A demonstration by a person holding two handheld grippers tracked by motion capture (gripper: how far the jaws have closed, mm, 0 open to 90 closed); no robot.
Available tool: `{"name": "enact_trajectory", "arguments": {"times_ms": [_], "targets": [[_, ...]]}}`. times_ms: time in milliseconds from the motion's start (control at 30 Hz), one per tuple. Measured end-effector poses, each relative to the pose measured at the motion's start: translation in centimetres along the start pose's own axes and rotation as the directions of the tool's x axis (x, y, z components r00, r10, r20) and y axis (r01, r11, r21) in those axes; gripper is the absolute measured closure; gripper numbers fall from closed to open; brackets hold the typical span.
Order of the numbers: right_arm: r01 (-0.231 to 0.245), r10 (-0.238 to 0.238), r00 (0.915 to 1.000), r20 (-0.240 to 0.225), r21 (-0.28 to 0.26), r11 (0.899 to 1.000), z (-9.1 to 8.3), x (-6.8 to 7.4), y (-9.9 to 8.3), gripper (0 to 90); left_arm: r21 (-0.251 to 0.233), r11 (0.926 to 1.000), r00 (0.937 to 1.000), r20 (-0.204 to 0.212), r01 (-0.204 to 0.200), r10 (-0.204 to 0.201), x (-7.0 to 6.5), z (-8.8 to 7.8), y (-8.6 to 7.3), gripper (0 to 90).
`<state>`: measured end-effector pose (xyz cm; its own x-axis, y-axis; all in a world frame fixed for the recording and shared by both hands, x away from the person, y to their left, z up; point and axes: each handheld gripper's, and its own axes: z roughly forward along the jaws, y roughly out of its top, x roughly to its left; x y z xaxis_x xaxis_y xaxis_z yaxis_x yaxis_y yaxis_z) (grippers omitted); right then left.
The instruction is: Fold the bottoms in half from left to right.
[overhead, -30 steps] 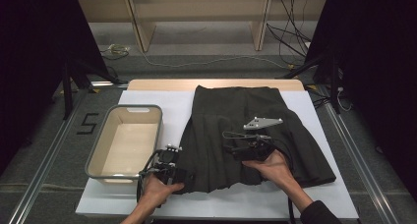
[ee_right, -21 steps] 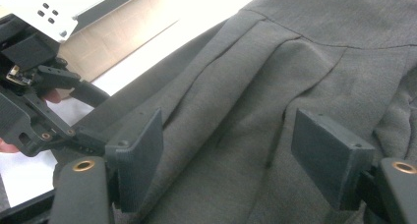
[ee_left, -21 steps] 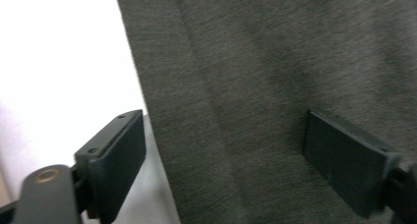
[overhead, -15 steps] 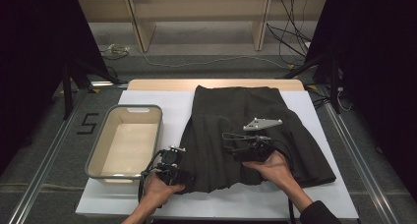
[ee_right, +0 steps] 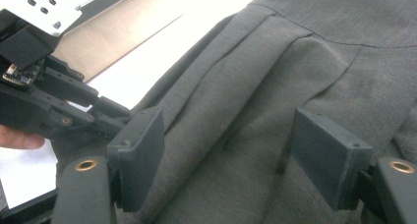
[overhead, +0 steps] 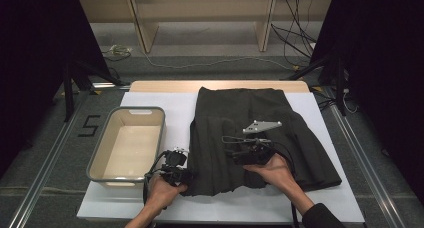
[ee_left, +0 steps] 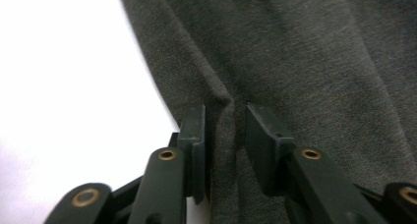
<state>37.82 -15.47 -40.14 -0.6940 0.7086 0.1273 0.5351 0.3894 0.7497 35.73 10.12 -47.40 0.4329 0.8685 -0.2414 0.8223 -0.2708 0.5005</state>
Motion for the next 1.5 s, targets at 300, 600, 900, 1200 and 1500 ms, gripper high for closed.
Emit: {"name": "enact_trajectory", "arguments": {"times_ms": [300, 600, 900, 1200, 1500], "targets": [[0.002, -0.002, 1.0000, 0.005, -0.005, 1.000, -0.2, -0.2, 0.0, 30.0, -0.018, 0.9996, 0.9997, 0.010, -0.021, 0.021, 0.0, -0.1, 0.0, 87.8], [-0.004, 0.004, 0.9999, 0.010, -0.010, 1.000, -0.5, -0.5, -0.1, 30.2, -0.068, 0.9977, 0.9976, 0.069, 0.005, 0.000, 0.2, -1.0, 0.3, 85.1], [-0.003, 0.003, 1.0000, 0.008, -0.008, 1.000, -0.5, -0.5, -0.1, 30.5, -0.021, 0.9994, 0.9995, -0.009, -0.029, 0.029, 0.2, -0.6, 0.3, 58.7], [-0.001, 0.001, 1.0000, 0.008, -0.008, 1.000, -0.5, -0.5, -0.2, 30.5, 0.049, 0.9980, 0.9985, -0.041, 0.039, -0.037, 0.4, 0.0, 0.7, 29.9], [-0.011, 0.011, 0.9999, 0.007, -0.010, 1.000, -0.6, -0.6, -0.1, 30.6, 0.041, 0.9966, 0.9970, 0.026, 0.072, -0.073, -0.1, -0.1, 0.4, 50.8]]}}
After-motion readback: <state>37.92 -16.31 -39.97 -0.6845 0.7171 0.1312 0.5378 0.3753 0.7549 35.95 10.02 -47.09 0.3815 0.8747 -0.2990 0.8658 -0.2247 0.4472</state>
